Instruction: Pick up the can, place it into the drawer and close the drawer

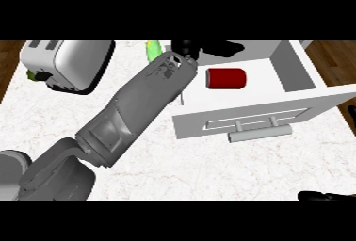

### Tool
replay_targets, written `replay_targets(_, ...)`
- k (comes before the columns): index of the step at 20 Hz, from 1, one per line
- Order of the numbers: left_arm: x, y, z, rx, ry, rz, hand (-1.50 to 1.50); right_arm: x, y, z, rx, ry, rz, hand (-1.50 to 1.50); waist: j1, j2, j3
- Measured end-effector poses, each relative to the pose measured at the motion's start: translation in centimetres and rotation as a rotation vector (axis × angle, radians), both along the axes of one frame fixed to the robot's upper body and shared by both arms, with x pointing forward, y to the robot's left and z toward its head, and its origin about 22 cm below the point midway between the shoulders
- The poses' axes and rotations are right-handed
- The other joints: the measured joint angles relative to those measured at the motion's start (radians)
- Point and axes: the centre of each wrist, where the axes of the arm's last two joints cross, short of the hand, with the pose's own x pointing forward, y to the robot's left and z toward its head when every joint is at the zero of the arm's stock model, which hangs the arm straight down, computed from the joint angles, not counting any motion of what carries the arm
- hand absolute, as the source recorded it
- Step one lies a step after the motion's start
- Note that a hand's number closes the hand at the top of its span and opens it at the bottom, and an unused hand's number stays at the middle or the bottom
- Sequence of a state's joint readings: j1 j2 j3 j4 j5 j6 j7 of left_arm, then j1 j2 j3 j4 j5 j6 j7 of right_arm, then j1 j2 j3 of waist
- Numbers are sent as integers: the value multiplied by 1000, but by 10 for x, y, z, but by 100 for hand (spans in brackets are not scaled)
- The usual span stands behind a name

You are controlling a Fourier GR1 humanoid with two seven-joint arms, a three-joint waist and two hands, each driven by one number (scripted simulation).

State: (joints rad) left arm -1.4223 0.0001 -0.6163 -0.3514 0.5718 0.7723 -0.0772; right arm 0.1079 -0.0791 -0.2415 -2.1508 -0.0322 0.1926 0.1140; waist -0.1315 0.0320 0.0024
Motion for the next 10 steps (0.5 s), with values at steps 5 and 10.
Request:
replay_targets(5, -2, -3, 4, -46, 11, -5, -150, -2, 4, 13, -152, -62, -7, -150, 8, -2, -1)
replay_targets(10, -4, -6, 9, -98, 7, -12, -150, -2, 13, 26, -288, -107, -1, -150, 19, -4, -1)
